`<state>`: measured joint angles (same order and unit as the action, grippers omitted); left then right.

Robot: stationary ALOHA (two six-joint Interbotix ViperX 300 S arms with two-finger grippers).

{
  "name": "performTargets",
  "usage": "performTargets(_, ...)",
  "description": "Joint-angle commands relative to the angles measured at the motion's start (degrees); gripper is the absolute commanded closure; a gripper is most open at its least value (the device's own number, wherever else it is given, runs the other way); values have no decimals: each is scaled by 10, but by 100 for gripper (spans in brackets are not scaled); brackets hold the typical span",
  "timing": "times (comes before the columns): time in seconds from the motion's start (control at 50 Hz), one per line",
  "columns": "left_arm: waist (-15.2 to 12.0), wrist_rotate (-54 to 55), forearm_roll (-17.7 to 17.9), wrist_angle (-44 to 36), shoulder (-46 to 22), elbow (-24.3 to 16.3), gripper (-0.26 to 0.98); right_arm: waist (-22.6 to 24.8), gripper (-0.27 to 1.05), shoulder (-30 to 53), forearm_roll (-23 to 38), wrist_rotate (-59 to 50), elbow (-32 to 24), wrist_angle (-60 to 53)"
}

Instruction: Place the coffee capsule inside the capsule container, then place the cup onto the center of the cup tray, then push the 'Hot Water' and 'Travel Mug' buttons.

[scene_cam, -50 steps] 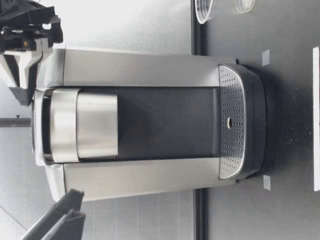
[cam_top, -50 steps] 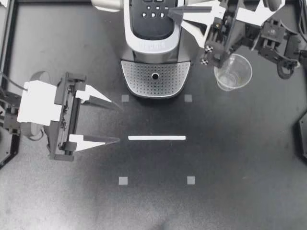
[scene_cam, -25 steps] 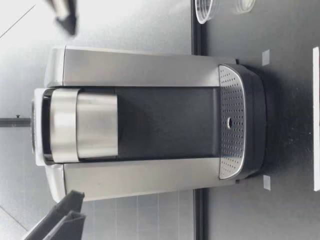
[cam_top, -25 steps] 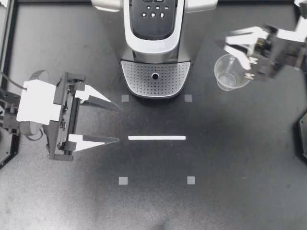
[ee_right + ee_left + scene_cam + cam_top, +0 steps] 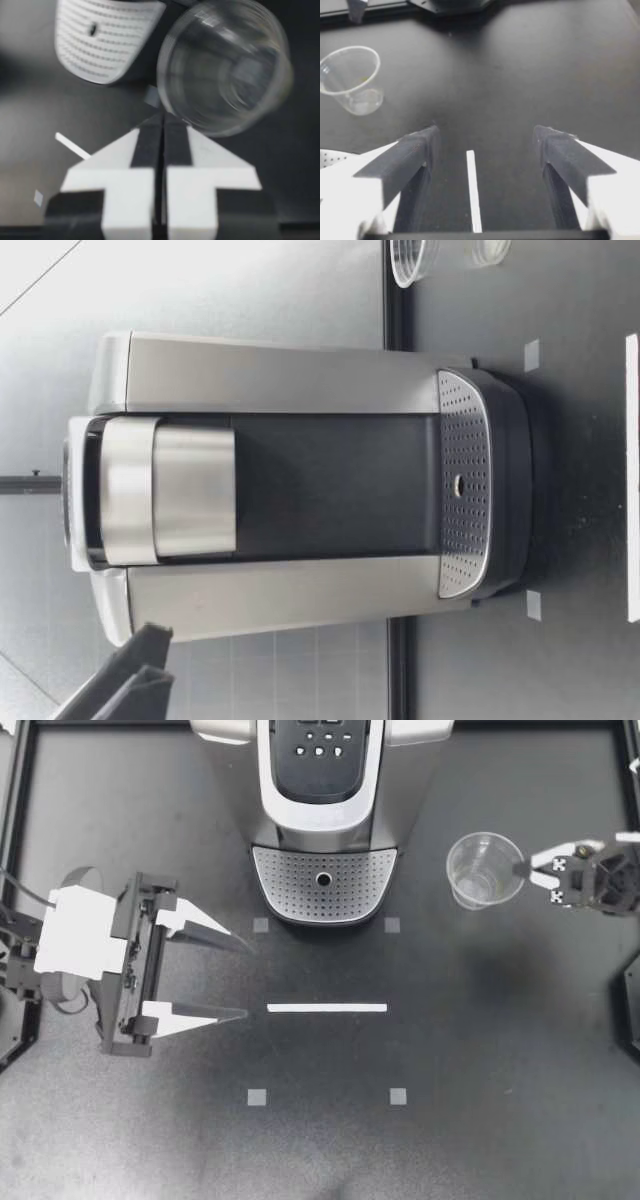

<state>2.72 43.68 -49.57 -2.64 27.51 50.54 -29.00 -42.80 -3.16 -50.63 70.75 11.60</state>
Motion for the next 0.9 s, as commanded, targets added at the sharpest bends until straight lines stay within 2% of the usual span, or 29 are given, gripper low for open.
performTargets(0.0, 0, 0, 2, -5, 7, -4, 10, -9, 70, -2, 1, -5, 2, -2)
performTargets(0.3, -2, 0, 2, -5, 5, 0, 10, -40, 68, -11, 2, -6, 38, -15)
performTargets(0.4, -1, 0, 2, -5, 5, 0, 10, -50, 60, -9, 2, -6, 44, -33)
performTargets(0.64, -2, 0, 2, -5, 4, 0, 10, -80, 32, 7, 3, -6, 41, -47)
performTargets(0.88, -4, 0, 2, -5, 1, 0, 10, -80, 30, 49, 3, -6, 30, -70)
